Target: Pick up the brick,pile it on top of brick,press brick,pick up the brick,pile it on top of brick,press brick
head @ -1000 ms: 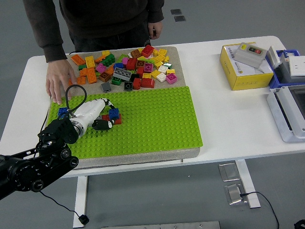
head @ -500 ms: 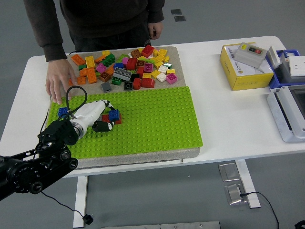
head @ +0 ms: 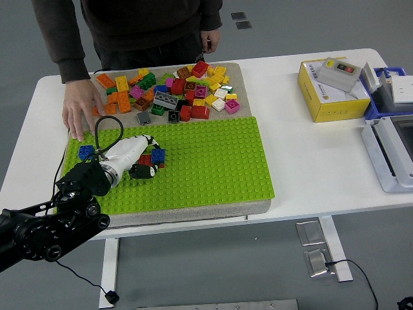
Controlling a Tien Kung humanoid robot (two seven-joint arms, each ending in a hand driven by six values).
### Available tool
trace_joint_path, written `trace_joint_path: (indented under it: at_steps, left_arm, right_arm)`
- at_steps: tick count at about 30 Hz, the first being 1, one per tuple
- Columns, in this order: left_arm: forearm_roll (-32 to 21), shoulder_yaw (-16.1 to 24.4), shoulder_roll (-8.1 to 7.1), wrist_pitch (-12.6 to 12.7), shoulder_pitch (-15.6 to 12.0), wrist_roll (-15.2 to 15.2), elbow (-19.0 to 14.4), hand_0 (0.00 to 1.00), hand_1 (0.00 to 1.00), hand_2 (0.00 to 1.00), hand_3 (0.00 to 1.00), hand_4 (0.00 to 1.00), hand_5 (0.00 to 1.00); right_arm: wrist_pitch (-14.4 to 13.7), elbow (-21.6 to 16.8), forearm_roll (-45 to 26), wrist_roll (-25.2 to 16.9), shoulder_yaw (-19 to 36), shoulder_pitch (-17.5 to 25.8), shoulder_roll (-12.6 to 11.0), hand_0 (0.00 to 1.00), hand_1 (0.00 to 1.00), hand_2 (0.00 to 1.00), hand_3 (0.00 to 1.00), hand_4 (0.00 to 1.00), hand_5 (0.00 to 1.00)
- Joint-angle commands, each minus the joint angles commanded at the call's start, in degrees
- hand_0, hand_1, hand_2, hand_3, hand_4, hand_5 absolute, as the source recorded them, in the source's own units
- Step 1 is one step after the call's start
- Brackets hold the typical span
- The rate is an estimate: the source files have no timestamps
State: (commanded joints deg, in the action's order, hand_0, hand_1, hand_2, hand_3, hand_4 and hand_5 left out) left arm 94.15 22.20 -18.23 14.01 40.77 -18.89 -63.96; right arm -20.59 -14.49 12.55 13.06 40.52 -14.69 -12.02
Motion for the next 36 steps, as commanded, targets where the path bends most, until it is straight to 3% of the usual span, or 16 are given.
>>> trace_joint_path:
  at_steps: [12, 36]
  left_arm:
    - [-0.9, -0.4, 0.97, 0.3, 0.3, 0.6, 2.8, 0.926, 0.948, 0.933, 0.573, 0.411, 0.210]
    - [-1.2, 0.0, 0.43, -0.3, 0.2, 0.6, 2.6, 0.927, 0.947, 0.932, 0.594, 0.400, 0.214]
  right_arm:
    - [0.1, 0.0, -1.8, -0.7, -1.3, 0.0, 0.0, 0.596, 0.548, 0.521, 0.681, 0.081, 0.924]
    - [0.3, 0.0, -4.0, -1.4, -3.1, 0.3, -0.1, 0.596, 0.547, 0.523, 0.683, 0.086, 0.926]
